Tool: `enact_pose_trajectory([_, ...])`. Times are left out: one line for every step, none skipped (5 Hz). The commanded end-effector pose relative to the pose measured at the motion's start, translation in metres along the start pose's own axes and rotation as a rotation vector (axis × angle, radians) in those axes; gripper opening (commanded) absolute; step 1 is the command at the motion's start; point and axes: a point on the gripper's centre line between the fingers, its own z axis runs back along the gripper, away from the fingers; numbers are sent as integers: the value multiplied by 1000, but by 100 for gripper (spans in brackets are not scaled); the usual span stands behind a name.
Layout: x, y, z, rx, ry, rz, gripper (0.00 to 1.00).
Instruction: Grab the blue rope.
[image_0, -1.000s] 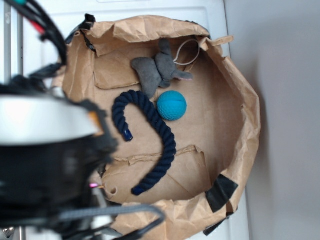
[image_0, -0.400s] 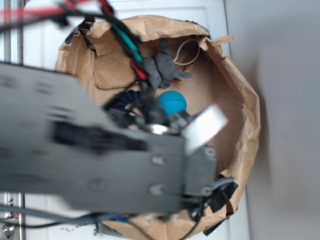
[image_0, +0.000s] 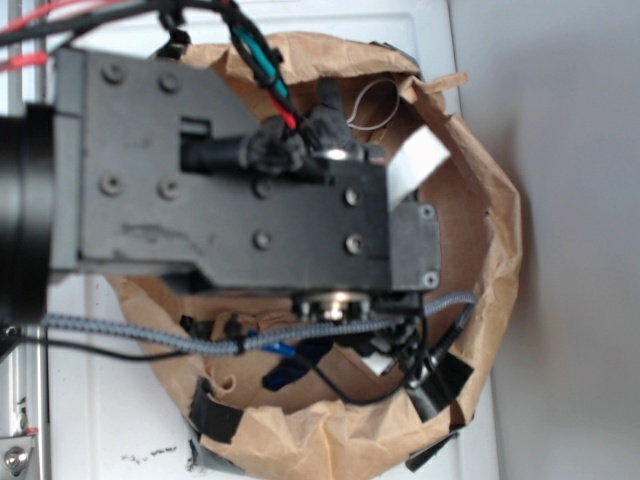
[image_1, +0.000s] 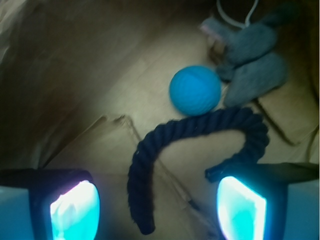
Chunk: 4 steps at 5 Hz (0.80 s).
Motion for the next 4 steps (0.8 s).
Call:
enact_pose_trajectory([6, 1, 7, -20, -21, 2, 100])
enact_pose_trajectory([6, 1, 7, -20, -21, 2, 100])
enact_pose_trajectory([6, 2, -21, -63, -34, -12, 100])
enact_pose_trajectory([10, 3, -42, -81, -32, 4, 100])
